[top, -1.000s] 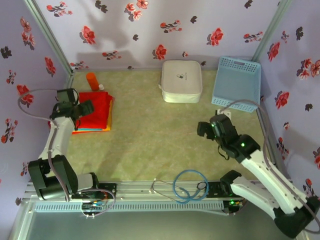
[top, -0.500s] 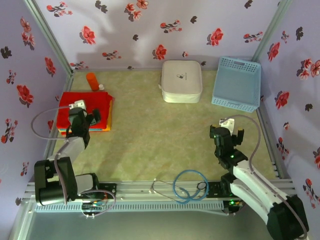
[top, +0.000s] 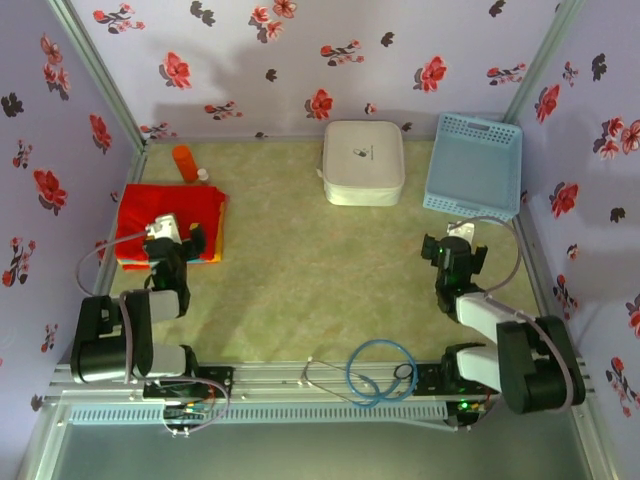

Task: Fold and stack the t-shirts

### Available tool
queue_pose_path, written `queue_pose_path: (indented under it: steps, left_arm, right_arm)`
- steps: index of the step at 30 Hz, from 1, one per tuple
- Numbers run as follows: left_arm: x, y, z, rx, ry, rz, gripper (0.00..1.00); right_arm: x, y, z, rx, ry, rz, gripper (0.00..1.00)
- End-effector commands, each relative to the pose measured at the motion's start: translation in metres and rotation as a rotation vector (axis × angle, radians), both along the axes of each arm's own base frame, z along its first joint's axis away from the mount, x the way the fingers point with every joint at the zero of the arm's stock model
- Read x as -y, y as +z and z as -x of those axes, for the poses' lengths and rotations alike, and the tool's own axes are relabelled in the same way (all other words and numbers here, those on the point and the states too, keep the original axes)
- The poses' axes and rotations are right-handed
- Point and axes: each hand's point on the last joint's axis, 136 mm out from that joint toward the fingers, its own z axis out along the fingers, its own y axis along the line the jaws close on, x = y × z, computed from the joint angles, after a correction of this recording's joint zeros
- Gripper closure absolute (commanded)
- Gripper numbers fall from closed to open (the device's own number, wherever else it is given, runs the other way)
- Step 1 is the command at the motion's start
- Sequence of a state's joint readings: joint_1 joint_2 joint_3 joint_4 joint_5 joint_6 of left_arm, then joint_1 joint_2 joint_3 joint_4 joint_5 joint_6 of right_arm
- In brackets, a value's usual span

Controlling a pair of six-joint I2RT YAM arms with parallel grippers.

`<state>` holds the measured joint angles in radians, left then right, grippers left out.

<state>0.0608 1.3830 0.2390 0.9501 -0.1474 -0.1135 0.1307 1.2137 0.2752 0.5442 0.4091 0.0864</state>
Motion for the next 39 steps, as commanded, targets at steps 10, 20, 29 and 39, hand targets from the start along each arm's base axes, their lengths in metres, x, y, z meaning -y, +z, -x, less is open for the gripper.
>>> queue_pose_path:
  steps: [10, 20, 29, 39]
  left_arm:
    - [0.000, -0.008, -0.009, 0.037, 0.025, -0.024, 0.00]
    - [0.008, -0.010, -0.032, -0.053, -0.004, -0.052, 0.00]
    - [0.010, -0.010, -0.032, -0.053, -0.012, -0.056, 0.00]
    - [0.010, -0.010, -0.033, -0.053, -0.014, -0.057, 0.00]
  right_arm:
    - [-0.007, 0.017, -0.044, 0.071, 0.051, -0.137, 0.01]
    - [-0.005, 0.020, -0.047, 0.090, 0.077, -0.108, 0.01]
    - [0.018, 0.010, -0.043, 0.190, 0.019, -0.152, 0.01]
    - [0.008, -0.005, -0.059, 0.096, 0.047, -0.113, 0.01]
